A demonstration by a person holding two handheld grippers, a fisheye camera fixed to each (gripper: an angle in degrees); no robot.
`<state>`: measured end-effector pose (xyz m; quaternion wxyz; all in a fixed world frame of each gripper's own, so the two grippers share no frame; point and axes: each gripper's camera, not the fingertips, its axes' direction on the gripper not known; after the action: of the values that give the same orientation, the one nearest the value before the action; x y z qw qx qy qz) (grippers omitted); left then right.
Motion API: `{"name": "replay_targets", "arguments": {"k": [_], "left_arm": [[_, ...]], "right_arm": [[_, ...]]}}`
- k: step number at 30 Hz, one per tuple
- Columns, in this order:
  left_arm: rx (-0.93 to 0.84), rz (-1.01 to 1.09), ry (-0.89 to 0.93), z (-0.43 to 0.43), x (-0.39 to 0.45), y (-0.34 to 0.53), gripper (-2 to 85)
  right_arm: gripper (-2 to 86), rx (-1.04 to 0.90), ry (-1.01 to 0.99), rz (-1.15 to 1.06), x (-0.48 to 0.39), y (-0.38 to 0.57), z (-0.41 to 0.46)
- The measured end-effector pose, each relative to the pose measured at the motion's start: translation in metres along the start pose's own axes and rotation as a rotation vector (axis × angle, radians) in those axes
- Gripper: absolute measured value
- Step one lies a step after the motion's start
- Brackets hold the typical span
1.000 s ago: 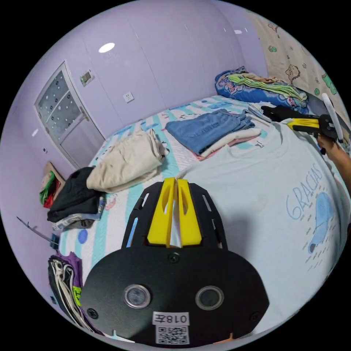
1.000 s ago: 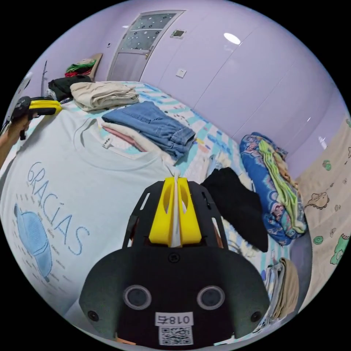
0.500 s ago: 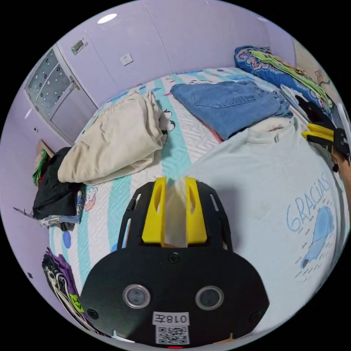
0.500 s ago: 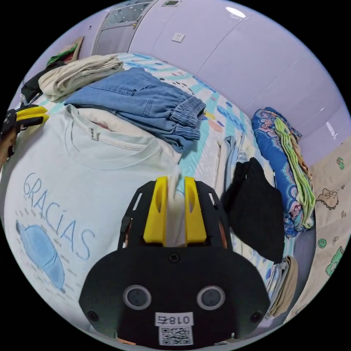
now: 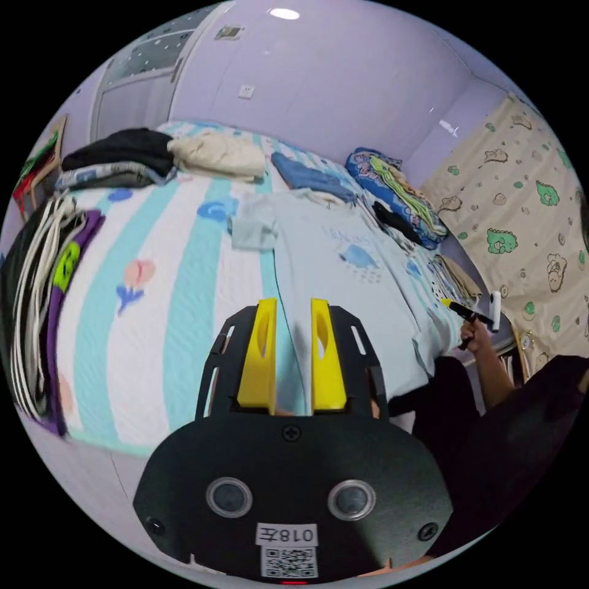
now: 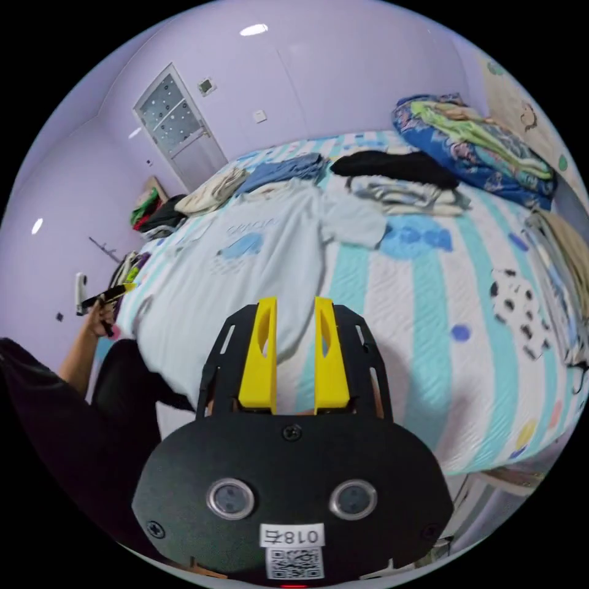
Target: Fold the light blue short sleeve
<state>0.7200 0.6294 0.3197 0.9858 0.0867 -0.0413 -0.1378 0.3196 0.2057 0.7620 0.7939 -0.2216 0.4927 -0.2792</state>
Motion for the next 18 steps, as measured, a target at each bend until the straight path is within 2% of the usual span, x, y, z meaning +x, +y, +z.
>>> {"name": "replay_targets", "arguments": {"k": [5,12,17,18], "left_arm": [[-0.082,-0.104,0.003,-0.020,0.018,0.071,9.8],[-0.200,-0.125,-0.087,-0.022,0.024,0.103,11.6],[-0.278,-0.182,-0.074,-0.011,0.029,0.127,12.7],[-0.289,-0.182,-0.070,-0.009,0.031,0.128,12.9]], "right_arm": [[10.7,-0.040,-0.100,-0.115,-0.074,0.072,0.013],[12.6,-0.173,0.111,-0.427,-0.161,0.106,0.068],[10.1,-0.235,0.264,-0.413,-0.155,0.118,0.105],[5.4,-0.216,0.257,-0.383,-0.151,0.121,0.103]]}}
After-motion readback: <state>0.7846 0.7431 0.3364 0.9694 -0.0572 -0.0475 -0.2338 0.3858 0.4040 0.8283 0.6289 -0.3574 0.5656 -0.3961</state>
